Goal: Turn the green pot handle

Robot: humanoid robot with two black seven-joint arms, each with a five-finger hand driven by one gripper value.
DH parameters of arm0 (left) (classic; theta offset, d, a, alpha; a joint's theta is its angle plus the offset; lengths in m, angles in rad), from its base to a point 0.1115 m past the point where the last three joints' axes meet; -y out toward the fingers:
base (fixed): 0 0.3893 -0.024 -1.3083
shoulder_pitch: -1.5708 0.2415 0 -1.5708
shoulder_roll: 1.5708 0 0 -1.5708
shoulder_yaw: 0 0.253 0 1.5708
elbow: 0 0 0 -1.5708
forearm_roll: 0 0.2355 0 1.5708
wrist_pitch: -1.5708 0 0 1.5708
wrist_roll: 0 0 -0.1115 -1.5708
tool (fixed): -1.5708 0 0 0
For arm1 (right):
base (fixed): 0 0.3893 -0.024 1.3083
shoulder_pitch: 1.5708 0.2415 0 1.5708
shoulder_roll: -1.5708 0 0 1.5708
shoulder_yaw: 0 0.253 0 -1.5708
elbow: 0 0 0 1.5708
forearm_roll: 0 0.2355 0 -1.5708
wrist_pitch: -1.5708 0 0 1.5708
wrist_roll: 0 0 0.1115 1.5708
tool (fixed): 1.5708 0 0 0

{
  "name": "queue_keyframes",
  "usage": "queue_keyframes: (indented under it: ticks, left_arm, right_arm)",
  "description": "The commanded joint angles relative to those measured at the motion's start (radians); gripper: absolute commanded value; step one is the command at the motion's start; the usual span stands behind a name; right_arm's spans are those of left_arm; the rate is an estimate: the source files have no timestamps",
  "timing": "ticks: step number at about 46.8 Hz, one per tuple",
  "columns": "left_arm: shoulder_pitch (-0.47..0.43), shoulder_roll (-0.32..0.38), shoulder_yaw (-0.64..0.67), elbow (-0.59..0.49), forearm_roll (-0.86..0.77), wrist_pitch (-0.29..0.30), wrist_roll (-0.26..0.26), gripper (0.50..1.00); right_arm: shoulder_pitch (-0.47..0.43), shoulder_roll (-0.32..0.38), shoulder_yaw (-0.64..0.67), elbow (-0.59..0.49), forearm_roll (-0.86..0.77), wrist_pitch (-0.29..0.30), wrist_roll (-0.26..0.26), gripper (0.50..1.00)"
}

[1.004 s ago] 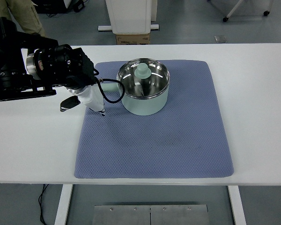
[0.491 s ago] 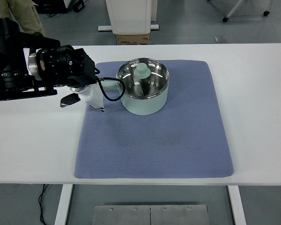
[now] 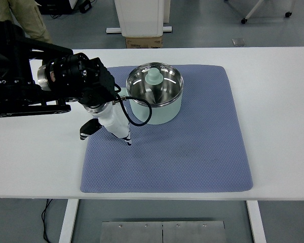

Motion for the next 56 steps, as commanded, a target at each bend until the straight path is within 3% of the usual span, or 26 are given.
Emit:
queue_keyframes:
  ticks: [1, 11, 22, 27, 56]
  left_arm:
    - [0.003, -0.002, -0.046, 0.000, -0.095, -0.004, -0.006, 1.000]
    - [0.022, -0.016, -0.152, 0.106, -0.498, 0.002, 0.005, 1.000]
    - [0.060, -0.024, -0.169, 0.292, -1.058, 0.020, 0.005, 1.000]
    - [0.078, -0.018, -0.169, 0.344, -1.231, 0.022, 0.005, 1.000]
    - [0.203, -0.018, -0.174, 0.509, -1.394, 0.034, 0.000, 1.000]
  right_arm:
    - [0.000, 0.000, 0.000, 0.000, 0.000, 0.000, 0.000, 1.000]
    - [0.000, 0.000, 0.000, 0.000, 0.000, 0.000, 0.000, 1.000]
    - [0.000, 0.000, 0.000, 0.000, 0.000, 0.000, 0.000, 1.000]
    - [0.000, 0.000, 0.000, 0.000, 0.000, 0.000, 0.000, 1.000]
    - [0.000, 0.000, 0.000, 0.000, 0.000, 0.000, 0.000, 1.000]
